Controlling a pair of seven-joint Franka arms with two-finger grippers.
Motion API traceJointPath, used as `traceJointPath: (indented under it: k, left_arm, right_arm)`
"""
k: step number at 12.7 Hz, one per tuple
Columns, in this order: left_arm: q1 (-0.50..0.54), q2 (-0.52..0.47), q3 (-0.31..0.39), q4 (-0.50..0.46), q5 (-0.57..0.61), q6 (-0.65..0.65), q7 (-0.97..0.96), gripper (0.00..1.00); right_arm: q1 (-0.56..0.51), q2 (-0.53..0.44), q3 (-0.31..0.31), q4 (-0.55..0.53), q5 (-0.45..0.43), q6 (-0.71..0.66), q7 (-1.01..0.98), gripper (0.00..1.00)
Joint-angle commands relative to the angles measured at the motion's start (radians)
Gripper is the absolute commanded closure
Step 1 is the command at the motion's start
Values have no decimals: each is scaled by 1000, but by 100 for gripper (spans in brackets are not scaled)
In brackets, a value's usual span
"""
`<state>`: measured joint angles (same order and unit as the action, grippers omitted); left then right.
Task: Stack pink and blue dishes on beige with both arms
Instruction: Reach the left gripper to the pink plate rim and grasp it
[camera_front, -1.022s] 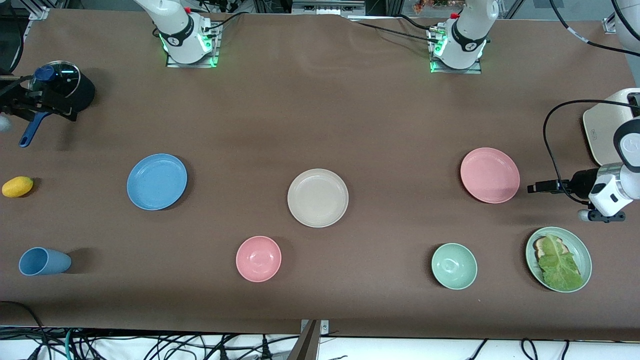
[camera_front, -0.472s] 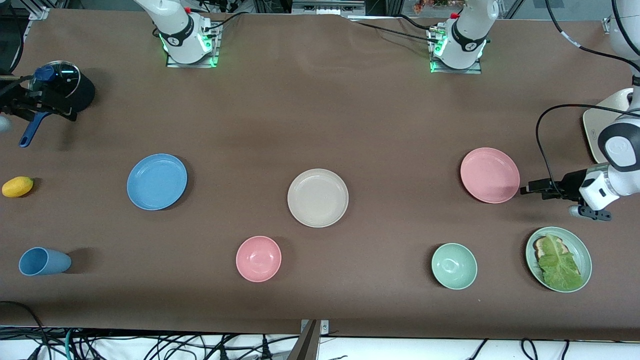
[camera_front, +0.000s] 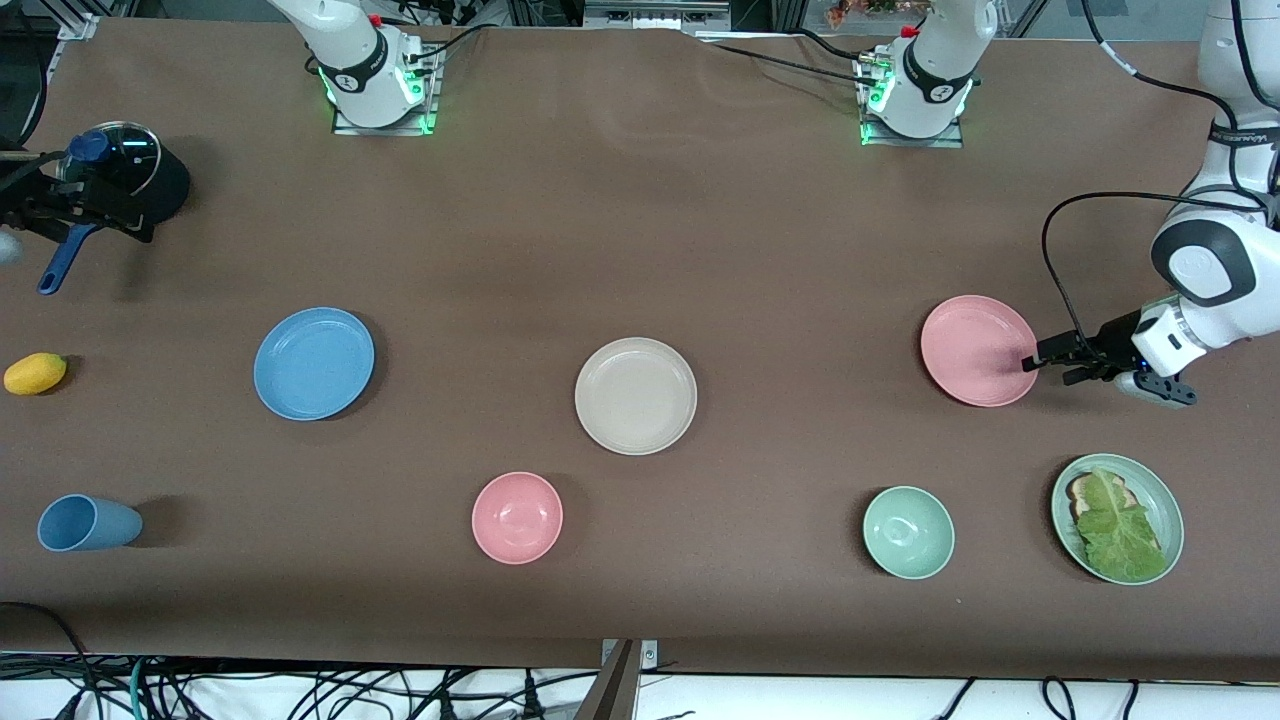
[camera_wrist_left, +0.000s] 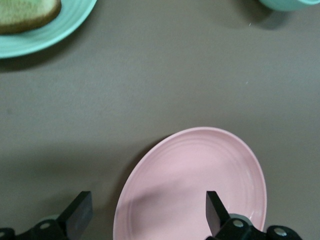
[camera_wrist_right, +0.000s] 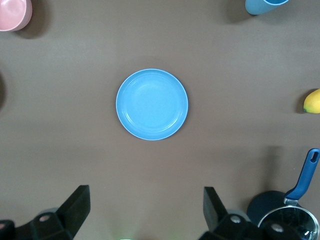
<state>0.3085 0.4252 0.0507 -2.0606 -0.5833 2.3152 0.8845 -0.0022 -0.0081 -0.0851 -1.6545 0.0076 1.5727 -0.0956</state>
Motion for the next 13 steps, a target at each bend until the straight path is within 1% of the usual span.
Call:
traceJointPath:
  k: [1, 6, 9, 10, 11, 12, 13]
  left_arm:
    - [23, -8, 0, -29, -41, 16, 57, 0]
    - [21, 49, 0, -29, -136, 41, 59, 0]
    - [18, 70, 0, -27, -162, 44, 57, 2]
    - [17, 70, 0, -27, -164, 44, 57, 15]
    - [17, 67, 0, -27, -164, 43, 57, 39]
    - [20, 67, 0, -27, -164, 41, 57, 66]
    - [23, 64, 0, -27, -164, 36, 59, 88]
  right_arm:
    - [-5, 4, -1, 16, 18, -6, -16, 0]
    - [-5, 4, -1, 16, 18, -6, -16, 0]
    - [-5, 4, -1, 16, 18, -8, -16, 0]
    - [-5, 4, -1, 15, 18, -8, -16, 0]
    - [-5, 4, -1, 16, 23, -8, -16, 0]
    - [-5, 4, -1, 16, 23, -8, -16, 0]
    - [-5, 4, -1, 16, 23, -8, -16, 0]
